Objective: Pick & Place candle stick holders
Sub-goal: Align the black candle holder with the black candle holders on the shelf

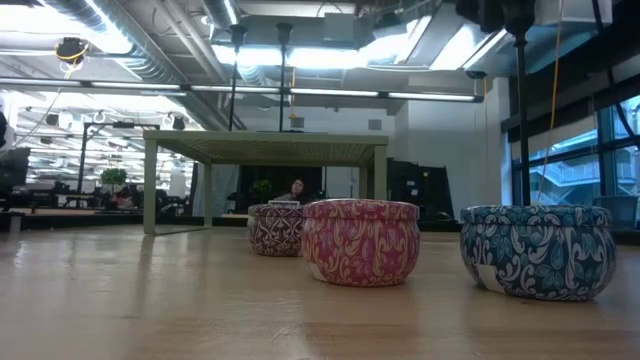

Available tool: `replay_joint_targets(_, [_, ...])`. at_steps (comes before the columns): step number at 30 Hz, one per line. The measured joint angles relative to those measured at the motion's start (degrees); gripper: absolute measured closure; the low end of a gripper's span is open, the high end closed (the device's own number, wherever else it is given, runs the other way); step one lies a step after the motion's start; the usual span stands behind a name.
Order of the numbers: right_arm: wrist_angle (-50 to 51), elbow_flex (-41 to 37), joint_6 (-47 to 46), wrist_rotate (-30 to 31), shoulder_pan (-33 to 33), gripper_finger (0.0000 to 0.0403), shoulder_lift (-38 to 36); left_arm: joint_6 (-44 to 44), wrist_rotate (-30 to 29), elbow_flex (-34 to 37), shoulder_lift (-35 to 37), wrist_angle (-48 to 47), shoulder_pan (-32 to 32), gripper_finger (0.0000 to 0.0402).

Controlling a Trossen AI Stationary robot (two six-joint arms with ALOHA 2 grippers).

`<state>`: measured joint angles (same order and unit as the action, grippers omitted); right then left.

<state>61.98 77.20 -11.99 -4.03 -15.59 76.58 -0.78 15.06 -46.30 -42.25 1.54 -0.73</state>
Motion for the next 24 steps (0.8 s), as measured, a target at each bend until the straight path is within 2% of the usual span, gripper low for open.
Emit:
replay_joint_targets(12, [-0.2,-0.3,-1.1,0.0,0.0,0.0130,0.0,0.0,0.0,0.0,0.0,0.0,0.0,0.0167])
replay_joint_targets(20, [-3.6,-5.4,-1.1,0.0,0.0,0.0130,0.0,0.0,0.0,0.0,0.0,0.0,0.0,0.0167])
replay_joint_targets(24, [-3.9,-5.5,-1.0,0.0,0.0,0.0130,0.0,0.0,0.0,0.0,0.0,0.0,0.0,0.0167])
